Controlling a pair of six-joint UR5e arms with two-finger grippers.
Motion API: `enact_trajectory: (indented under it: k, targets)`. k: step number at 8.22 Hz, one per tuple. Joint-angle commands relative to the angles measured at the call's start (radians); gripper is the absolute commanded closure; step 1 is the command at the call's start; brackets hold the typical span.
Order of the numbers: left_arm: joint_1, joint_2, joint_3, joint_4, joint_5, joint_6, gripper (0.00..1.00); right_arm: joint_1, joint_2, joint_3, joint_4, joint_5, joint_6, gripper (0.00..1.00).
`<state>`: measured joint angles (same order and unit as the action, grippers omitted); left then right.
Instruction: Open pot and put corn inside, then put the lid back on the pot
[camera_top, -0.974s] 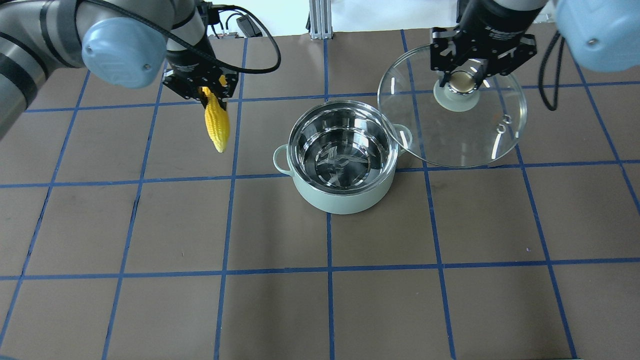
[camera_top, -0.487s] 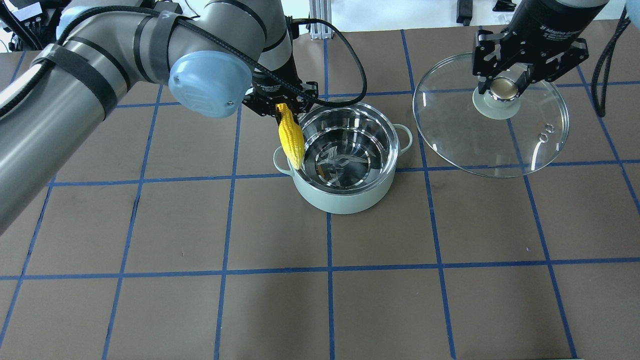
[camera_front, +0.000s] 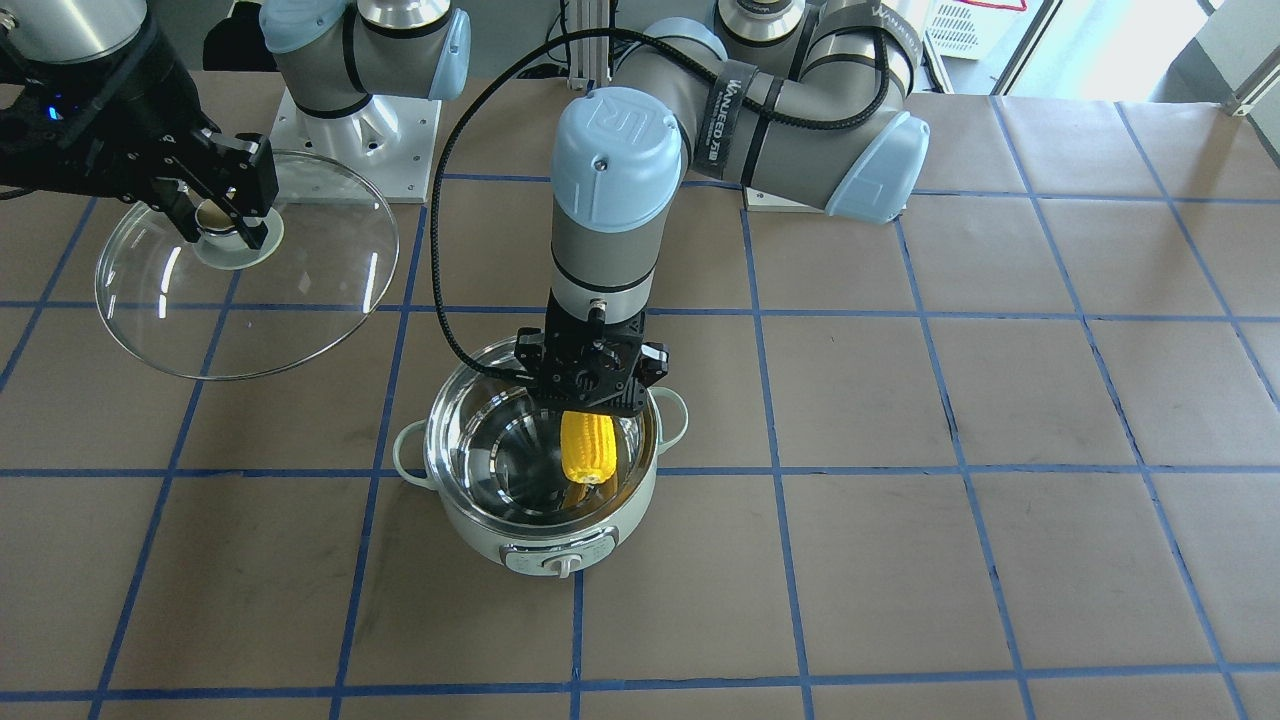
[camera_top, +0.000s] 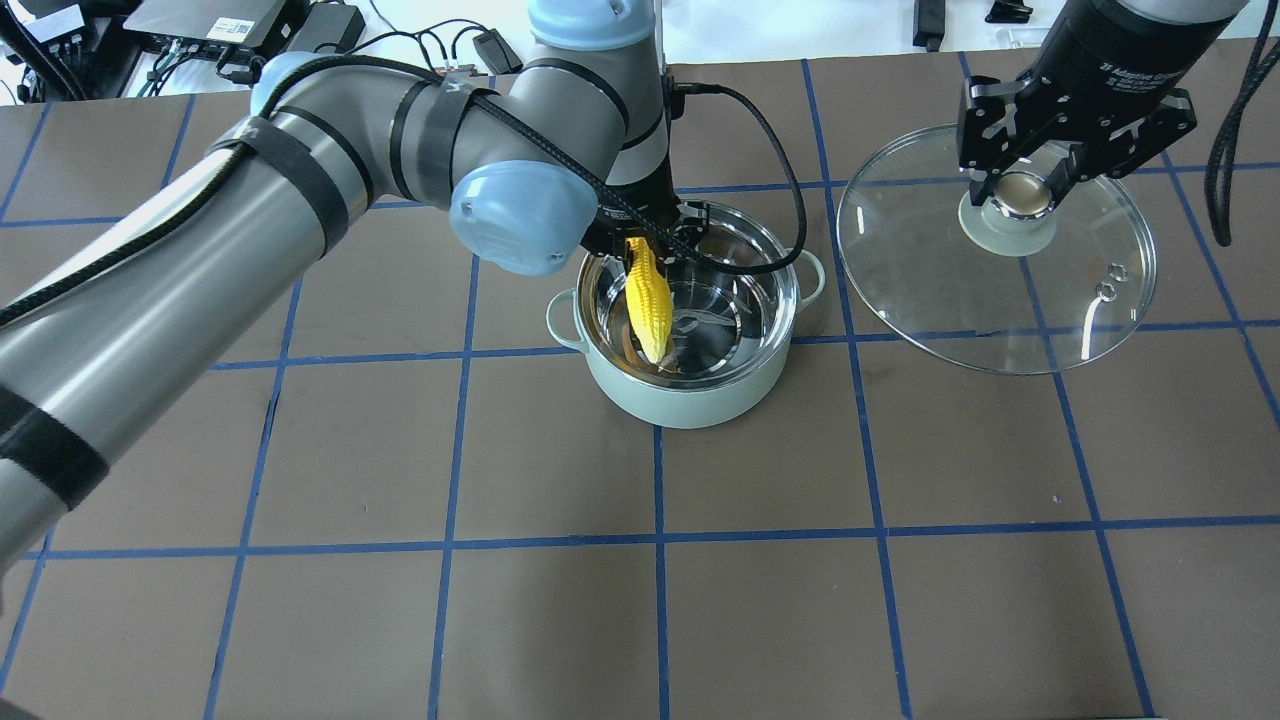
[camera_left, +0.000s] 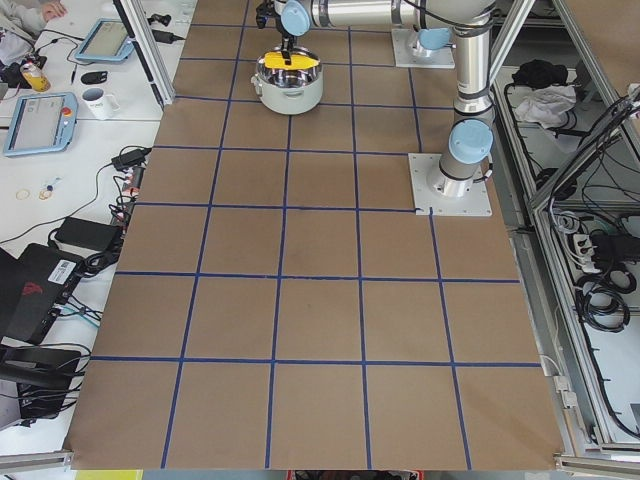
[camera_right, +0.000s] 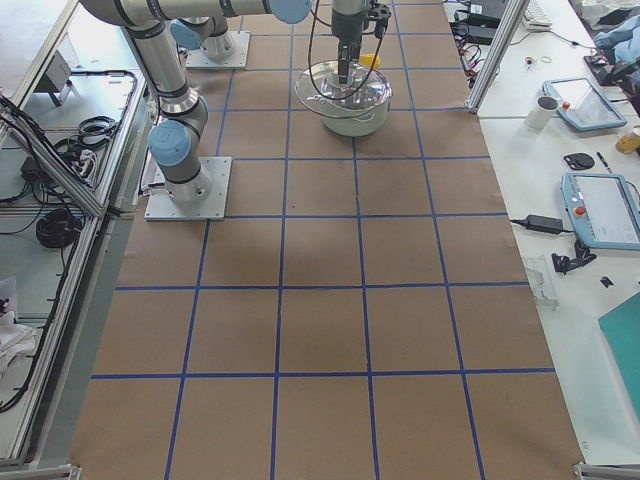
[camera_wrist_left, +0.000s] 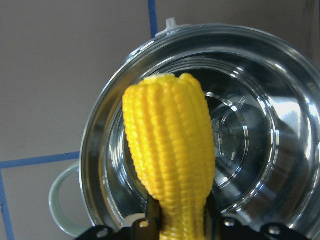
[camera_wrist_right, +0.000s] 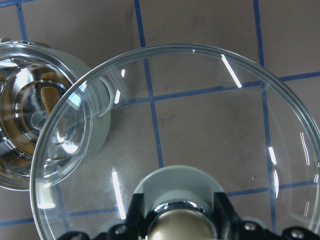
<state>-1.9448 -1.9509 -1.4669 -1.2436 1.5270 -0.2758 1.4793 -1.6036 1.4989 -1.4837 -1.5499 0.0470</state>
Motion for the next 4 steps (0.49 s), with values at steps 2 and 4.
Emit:
enact_trajectory:
  k: [2,4]
  targets:
    - [-0.039,-0.083,-0.001,0.067,-0.054,0.015,1.00,-0.001,-0.006,0.001,0.003,-0.001,-0.003,1.00]
    - [-0.039,-0.088,-0.001,0.064,-0.042,0.085,0.15,-0.001,-0.009,0.001,0.005,-0.001,-0.004,1.00]
